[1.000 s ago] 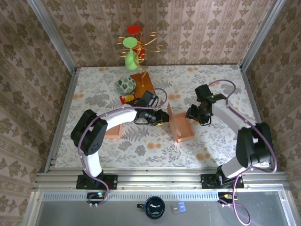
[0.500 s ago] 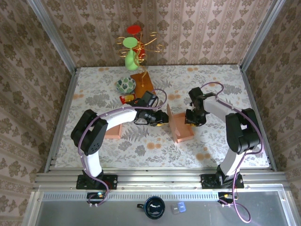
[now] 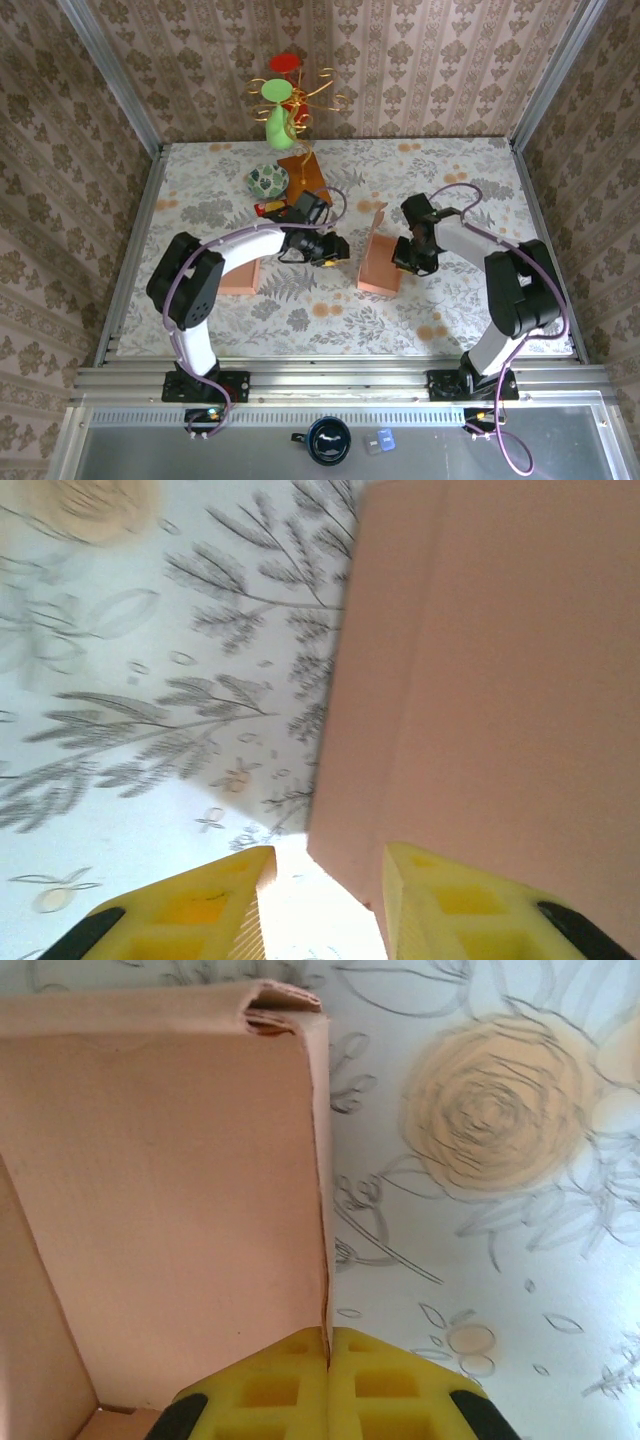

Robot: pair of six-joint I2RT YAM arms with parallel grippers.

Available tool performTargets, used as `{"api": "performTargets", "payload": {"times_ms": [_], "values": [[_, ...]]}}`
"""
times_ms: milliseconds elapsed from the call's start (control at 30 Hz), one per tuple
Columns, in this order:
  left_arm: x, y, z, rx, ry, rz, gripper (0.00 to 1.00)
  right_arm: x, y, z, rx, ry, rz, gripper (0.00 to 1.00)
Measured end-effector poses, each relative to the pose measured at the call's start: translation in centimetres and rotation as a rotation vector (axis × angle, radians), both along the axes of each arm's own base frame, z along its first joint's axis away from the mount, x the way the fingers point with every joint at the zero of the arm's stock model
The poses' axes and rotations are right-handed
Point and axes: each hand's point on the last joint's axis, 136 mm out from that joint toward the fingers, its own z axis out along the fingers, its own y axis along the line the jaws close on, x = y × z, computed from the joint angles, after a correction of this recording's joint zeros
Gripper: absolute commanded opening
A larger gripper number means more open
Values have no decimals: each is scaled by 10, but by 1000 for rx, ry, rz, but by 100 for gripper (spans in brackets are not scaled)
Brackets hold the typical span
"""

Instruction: Fold the paper box

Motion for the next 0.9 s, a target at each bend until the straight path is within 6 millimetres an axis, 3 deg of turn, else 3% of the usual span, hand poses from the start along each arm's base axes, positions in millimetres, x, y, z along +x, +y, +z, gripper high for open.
{"api": "performTargets", "payload": {"times_ms": [167, 367, 500, 733, 900], "values": [[12, 22, 15, 23, -42, 49, 35, -15, -12, 1, -12, 7, -183, 0], [13, 30, 23, 27, -67, 64, 34, -40, -23, 12, 29, -35, -488, 0], [9, 33, 16, 40, -52, 62, 34, -43, -18, 20, 80, -43, -674, 0], [3, 34, 12, 46, -43, 55, 34, -49, -4, 12, 101, 13, -891, 0], [-5, 35, 7, 54, -33, 45, 34, -49, 1, 1, 80, 56, -996, 9]]}}
